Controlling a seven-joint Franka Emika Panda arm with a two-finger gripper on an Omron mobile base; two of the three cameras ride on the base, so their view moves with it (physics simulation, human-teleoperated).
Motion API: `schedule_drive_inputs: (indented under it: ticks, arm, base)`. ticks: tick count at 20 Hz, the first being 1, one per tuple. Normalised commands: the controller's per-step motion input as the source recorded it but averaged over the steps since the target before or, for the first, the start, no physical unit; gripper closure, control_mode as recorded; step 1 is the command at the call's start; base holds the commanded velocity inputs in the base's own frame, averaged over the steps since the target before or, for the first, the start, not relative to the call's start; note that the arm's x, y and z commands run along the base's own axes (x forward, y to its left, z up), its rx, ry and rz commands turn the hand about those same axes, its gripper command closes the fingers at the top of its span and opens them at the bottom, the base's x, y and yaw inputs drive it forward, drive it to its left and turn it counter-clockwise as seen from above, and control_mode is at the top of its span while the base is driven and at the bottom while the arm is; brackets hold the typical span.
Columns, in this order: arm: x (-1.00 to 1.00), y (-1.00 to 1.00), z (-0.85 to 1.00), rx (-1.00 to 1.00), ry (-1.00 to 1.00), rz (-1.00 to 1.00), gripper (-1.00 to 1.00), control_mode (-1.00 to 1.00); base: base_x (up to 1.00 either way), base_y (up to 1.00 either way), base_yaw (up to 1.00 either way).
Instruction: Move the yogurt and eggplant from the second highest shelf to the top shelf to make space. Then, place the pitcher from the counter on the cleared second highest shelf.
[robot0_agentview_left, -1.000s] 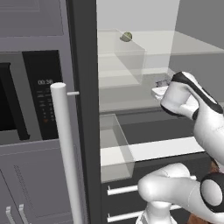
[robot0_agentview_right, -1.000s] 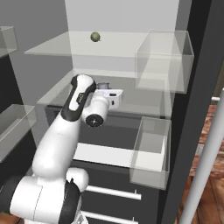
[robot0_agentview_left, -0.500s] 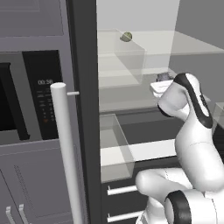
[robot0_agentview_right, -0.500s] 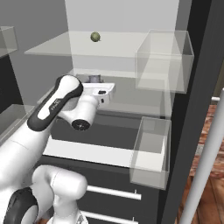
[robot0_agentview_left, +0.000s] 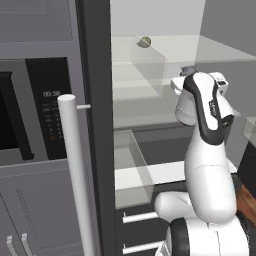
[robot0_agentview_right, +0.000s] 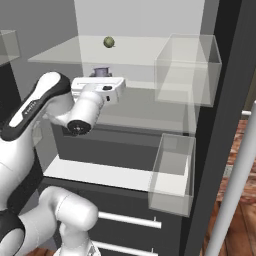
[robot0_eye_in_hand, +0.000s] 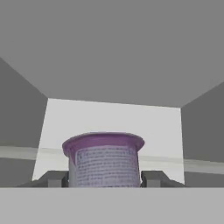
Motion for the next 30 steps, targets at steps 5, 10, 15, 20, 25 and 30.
schedule_drive_inputs:
  ticks: [5,10,15,20,25,30]
  arm:
    - [-0.63,-0.09,0.94,0.00,0.00,0.06,1.00,-1.00]
    - [-0.48,-0.15,0.70,0.00,0.02,0.09,1.00,-1.00]
    - [0.02,-0.08,0.15,0.01,0.04,0.12,1.00,-1.00]
    - [0.43,-0.02,-0.03,0.08,0.00,0.10,1.00,-1.00]
    - [0.53,0.00,-0.25,0.13,-0.03,0.07,1.00,-1.00]
    - [0.51,-0.01,-0.40,0.14,-0.11,0.04,1.00,-1.00]
  base:
    - [0.00,0.00,0.00]
    - [0.00,0.00,0.00]
    - [0.00,0.00,0.00]
    - [0.00,0.00,0.00]
    - [0.00,0.00,0.00]
    - [0.00,0.00,0.00]
